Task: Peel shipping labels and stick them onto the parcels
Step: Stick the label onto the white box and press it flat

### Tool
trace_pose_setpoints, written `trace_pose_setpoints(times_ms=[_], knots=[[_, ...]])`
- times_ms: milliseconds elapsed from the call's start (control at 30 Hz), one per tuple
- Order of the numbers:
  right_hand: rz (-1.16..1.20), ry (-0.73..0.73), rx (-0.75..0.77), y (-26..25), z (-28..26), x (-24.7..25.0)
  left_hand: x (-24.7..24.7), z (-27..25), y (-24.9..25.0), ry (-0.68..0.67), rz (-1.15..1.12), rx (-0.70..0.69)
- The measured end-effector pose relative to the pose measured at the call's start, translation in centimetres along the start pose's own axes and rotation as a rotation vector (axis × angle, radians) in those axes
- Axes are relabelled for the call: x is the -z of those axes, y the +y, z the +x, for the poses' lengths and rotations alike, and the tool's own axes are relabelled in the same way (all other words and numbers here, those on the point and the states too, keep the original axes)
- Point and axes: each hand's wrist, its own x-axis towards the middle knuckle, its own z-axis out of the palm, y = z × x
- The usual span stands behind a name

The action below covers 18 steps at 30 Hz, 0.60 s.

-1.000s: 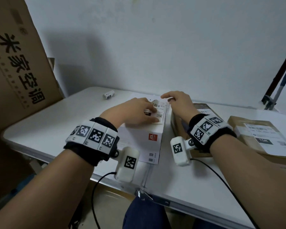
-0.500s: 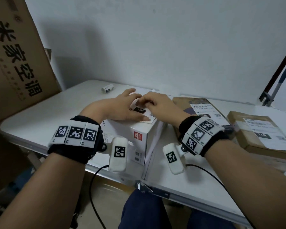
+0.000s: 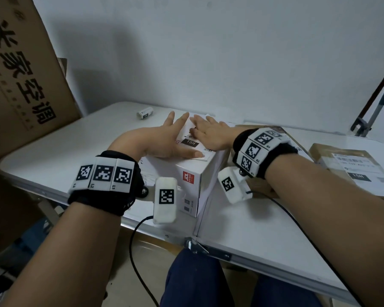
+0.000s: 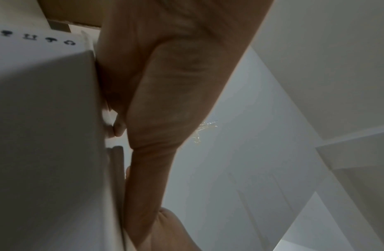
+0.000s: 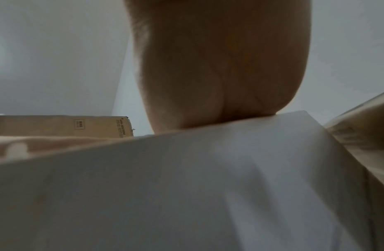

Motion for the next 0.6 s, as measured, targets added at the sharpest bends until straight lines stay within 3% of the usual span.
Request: trace_pose_setpoints(times_ms=[600], knots=[[0.027, -0.002, -0.163, 1.9, 0.8, 0.4, 0.2, 0.1, 0.2, -0.005, 0.024, 0.060]])
